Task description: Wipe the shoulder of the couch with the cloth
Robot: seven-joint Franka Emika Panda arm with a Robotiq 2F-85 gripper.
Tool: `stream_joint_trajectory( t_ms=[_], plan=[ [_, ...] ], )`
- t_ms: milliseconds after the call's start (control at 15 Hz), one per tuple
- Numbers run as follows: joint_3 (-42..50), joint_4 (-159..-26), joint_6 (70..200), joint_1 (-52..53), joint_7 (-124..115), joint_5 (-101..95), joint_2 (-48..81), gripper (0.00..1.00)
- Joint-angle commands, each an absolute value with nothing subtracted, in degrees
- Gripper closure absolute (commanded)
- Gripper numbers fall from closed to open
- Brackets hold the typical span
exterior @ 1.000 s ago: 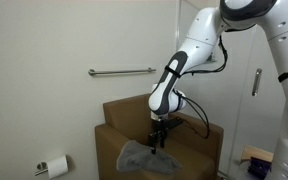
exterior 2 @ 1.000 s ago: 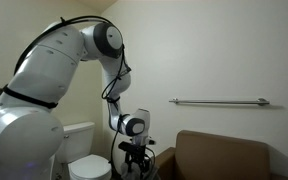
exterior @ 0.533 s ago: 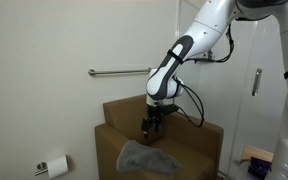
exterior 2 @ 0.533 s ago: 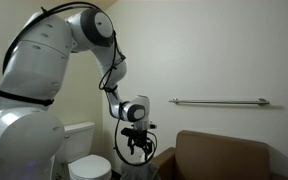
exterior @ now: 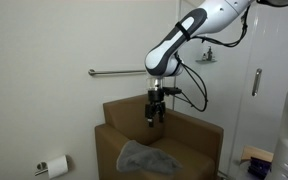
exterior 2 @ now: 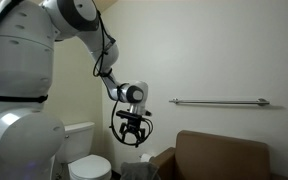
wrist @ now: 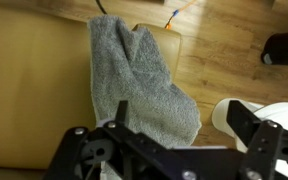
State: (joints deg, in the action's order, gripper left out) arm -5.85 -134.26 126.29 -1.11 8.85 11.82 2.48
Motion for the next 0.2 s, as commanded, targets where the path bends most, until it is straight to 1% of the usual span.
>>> stream_joint_trajectory(
  t_ms=[0, 133],
  plan=[
    [-4.54, -133.96, 125.34, 0.14, 8.84, 11.83, 1.77, 0.0],
    [-4.4, -133.94, 125.45, 0.32, 8.84, 11.83, 1.88, 0.0]
  ],
)
